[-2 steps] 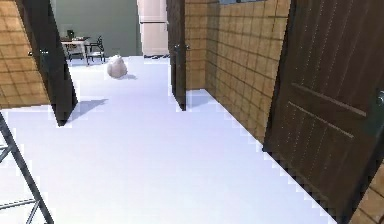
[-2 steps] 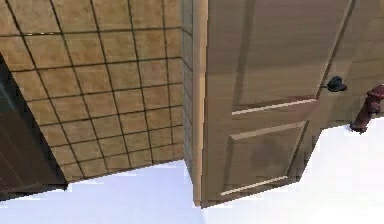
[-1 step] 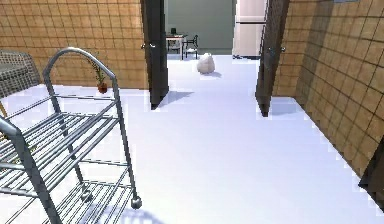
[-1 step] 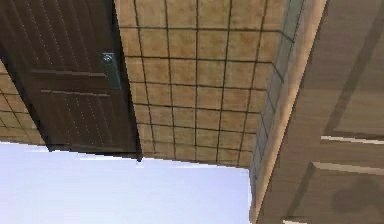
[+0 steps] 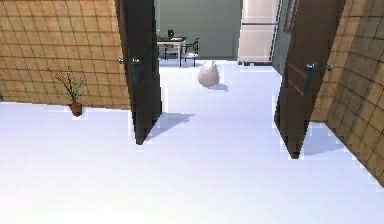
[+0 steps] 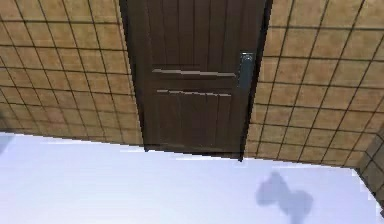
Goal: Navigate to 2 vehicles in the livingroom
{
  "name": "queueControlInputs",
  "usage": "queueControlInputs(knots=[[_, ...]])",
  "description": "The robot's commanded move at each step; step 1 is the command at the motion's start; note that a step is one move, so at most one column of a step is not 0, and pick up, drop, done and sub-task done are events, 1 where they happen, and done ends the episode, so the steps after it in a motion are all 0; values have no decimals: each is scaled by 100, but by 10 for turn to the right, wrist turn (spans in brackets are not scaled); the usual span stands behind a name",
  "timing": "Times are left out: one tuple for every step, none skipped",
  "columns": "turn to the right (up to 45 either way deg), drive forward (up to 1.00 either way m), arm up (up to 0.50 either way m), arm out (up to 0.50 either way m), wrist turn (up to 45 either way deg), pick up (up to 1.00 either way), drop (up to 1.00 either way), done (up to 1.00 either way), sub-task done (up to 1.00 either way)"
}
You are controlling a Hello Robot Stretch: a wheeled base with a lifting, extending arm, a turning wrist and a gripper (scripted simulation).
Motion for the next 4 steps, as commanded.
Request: queueControlInputs(knots=[[0, 30, 0, 0, 0, 0, 0, 0, 0], [-300, 0, 0, 0, 0, 0, 0, 0, 0], [-30, 0, 0, 0, 0, 0, 0, 0, 0], [0, 35, 0, 0, 0, 0, 0, 0, 0]])
